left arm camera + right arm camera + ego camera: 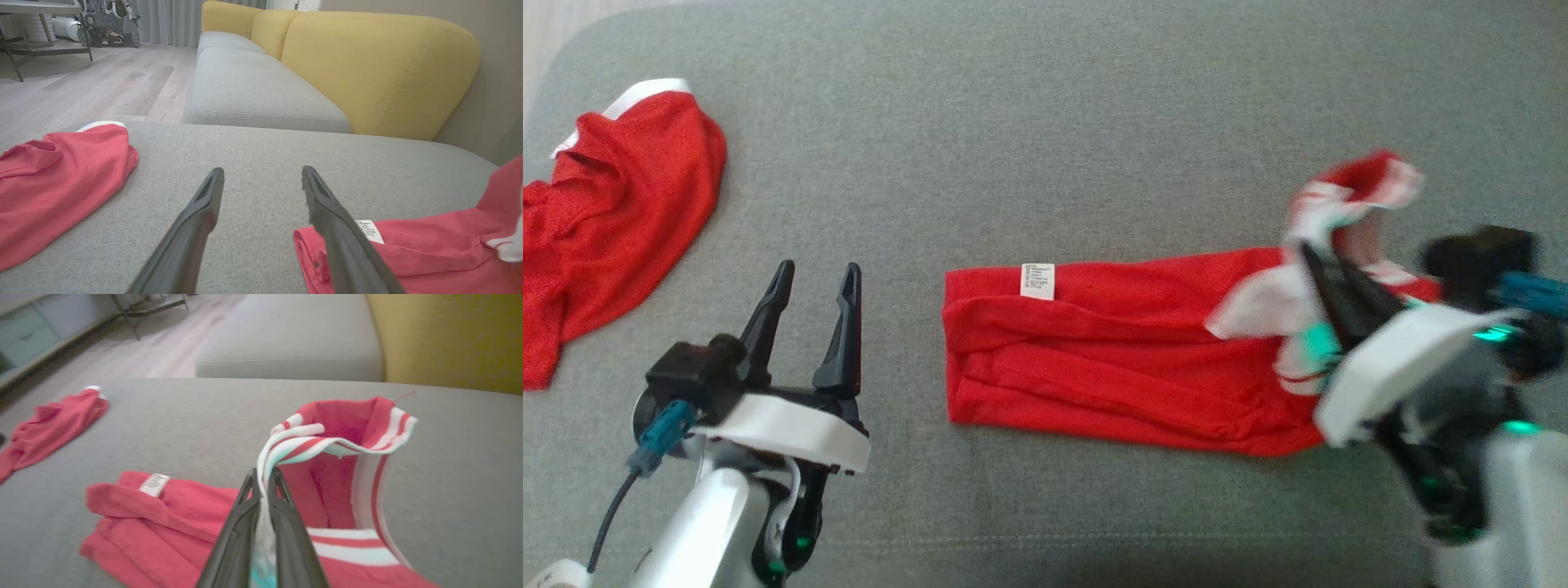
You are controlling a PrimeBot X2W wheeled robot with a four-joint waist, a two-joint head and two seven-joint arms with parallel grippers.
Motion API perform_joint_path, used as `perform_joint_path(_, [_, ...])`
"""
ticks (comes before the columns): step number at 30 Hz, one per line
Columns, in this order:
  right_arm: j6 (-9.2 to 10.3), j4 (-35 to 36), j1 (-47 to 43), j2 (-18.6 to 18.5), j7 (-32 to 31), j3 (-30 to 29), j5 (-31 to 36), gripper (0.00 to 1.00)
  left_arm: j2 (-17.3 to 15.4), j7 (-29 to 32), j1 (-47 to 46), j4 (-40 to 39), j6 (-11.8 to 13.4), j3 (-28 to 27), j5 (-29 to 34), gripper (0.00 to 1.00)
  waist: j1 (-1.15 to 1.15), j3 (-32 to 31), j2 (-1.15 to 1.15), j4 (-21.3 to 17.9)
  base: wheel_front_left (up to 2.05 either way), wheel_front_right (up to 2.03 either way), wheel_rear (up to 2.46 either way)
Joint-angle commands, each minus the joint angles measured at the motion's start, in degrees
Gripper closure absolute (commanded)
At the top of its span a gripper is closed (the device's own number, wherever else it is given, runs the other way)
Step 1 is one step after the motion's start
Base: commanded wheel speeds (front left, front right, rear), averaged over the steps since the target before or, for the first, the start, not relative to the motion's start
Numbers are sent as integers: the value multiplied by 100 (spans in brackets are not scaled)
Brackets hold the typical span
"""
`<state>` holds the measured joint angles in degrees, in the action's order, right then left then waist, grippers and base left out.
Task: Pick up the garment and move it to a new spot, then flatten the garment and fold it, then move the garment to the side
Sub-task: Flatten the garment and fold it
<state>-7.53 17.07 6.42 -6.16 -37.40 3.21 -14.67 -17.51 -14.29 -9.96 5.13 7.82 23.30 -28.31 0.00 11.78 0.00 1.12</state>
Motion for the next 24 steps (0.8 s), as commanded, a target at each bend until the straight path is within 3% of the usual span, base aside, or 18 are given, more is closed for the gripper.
perform_joint_path(1, [4,235,301,36,28,233,-88,100,-93,-57,-178,-153,-4,-226,49,0,0,-5,0,17,0,0,0])
perform_joint_path(9, [4,-833,792,314,602,1755,-591,100,-50,-47,-214,-129,-24,-146,32,0,0,-34,0,288,0,0,0])
perform_joint_path(12, [4,-1468,890,325,1142,2352,-1113,100,1,-50,-232,-91,-41,-115,13,0,0,-17,0,451,0,0,0])
perform_joint_path(23, [4,-2861,1515,327,2244,3236,-1686,100,77,-61,-299,5,-101,-117,13,0,0,121,0,641,0,0,0])
perform_joint_path(24, [4,-2955,1576,327,2297,3282,-1701,62,84,-62,-308,13,-107,-119,17,0,0,133,0,648,0,0,0])
